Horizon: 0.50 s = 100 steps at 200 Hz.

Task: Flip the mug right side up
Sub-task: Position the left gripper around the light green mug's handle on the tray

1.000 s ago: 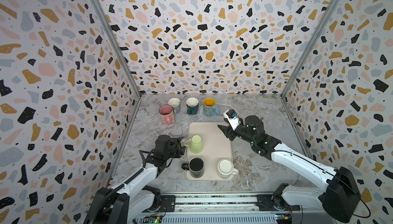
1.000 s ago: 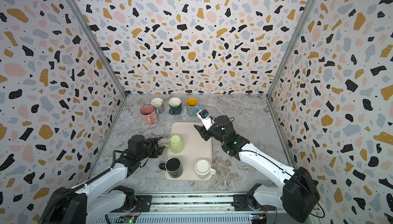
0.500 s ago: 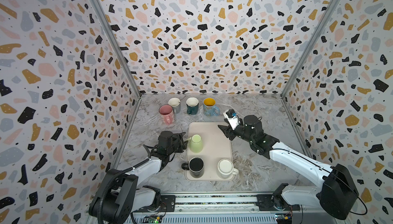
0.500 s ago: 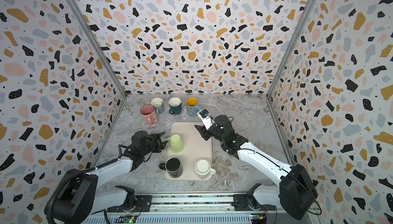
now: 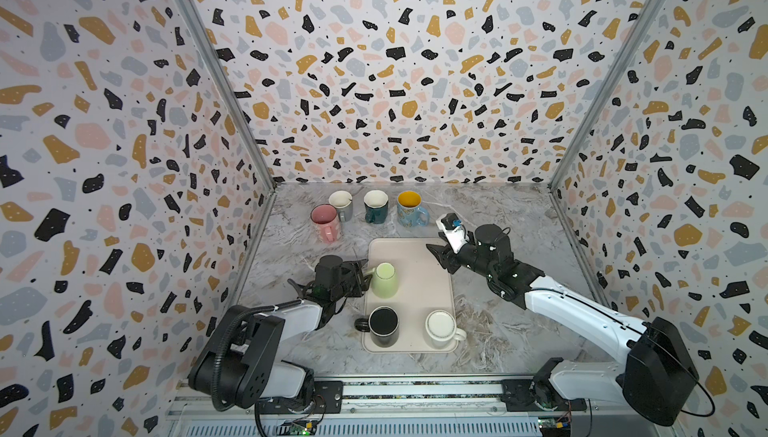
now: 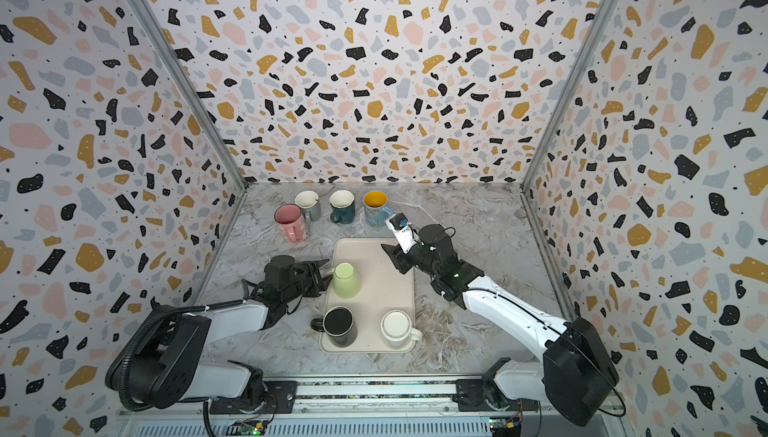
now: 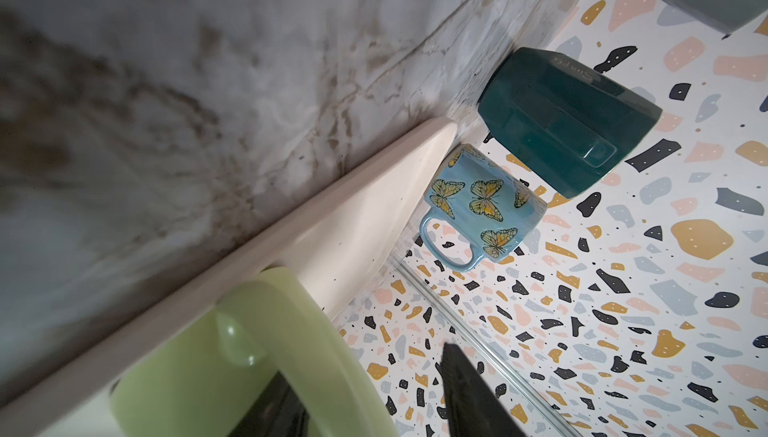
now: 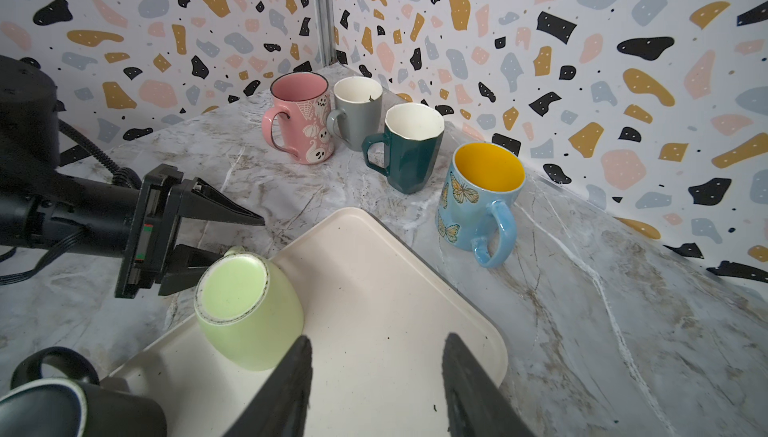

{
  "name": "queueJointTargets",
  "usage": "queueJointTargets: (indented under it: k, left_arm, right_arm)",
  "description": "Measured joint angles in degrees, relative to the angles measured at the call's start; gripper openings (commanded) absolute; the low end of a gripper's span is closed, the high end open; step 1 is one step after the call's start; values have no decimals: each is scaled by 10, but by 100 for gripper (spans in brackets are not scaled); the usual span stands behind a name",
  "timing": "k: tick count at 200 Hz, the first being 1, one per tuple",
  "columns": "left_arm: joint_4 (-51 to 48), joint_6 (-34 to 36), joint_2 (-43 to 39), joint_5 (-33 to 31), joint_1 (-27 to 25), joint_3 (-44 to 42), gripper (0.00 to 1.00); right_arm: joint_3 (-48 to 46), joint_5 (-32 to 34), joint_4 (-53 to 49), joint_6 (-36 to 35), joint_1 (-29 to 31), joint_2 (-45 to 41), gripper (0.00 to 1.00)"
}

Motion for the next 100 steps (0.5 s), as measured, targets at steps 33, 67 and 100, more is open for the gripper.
queueJointTargets:
  k: [33,67,100]
  left_arm:
    - [21,-5,13,7,-2,0,48]
    - [40,-5,32,15,-3,0,47]
    - [56,-8,48,18,-3,-1,45]
  right_arm:
    - [0,1,0,0,-2,0,53]
    - [0,3,-2,0,-3,2,52]
    - [0,5,-2,0,-3,4,52]
